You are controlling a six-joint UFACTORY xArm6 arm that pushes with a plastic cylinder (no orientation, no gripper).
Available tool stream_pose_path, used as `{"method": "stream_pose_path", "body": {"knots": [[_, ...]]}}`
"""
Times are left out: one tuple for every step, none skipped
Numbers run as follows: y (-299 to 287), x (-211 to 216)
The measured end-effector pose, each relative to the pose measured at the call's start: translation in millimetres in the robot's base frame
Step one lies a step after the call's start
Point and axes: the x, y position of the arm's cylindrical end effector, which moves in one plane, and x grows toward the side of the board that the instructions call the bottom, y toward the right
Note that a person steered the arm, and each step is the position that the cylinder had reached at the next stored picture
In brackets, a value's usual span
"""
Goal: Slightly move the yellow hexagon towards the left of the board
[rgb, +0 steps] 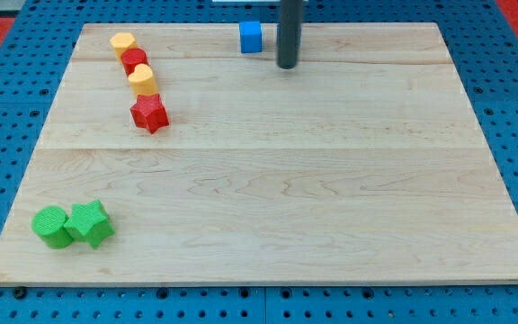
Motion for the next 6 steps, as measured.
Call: {"method": "stream_pose_path", "body": {"knots": [[-40, -27], [-82, -40], [-99, -47], [-145, -52], [-208, -52], [-259, -52]]}}
